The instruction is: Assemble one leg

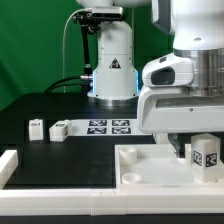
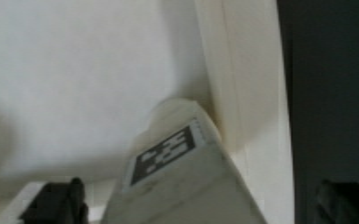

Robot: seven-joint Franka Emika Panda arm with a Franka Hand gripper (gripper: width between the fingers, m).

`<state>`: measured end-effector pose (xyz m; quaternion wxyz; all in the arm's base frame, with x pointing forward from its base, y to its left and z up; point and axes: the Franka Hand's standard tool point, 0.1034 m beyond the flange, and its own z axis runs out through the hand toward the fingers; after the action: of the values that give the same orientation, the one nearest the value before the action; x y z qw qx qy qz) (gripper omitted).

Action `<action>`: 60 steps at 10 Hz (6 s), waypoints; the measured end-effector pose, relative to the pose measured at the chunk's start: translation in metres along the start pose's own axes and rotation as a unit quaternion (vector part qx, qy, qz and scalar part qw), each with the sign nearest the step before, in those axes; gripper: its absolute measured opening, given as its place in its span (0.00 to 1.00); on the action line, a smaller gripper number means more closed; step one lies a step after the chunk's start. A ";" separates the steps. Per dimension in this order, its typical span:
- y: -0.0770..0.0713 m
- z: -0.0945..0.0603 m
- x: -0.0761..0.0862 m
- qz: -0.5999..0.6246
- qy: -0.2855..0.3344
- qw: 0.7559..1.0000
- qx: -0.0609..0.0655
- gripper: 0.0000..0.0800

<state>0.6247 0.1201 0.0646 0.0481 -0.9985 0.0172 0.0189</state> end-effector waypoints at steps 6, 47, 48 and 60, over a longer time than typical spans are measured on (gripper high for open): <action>0.003 0.001 0.000 -0.089 0.001 0.996 -0.001 0.69; 0.008 0.001 0.004 0.235 0.020 0.972 0.018 0.36; 0.006 0.002 0.003 0.320 0.017 0.947 0.019 0.36; -0.004 0.005 -0.001 0.622 0.009 0.783 0.022 0.80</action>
Offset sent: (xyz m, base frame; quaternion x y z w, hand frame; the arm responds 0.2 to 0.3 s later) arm 0.0000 0.0000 0.0000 0.0000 0.0000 0.0000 1.0000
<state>0.6240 0.1245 0.0600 0.0475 -0.7698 0.6356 0.0356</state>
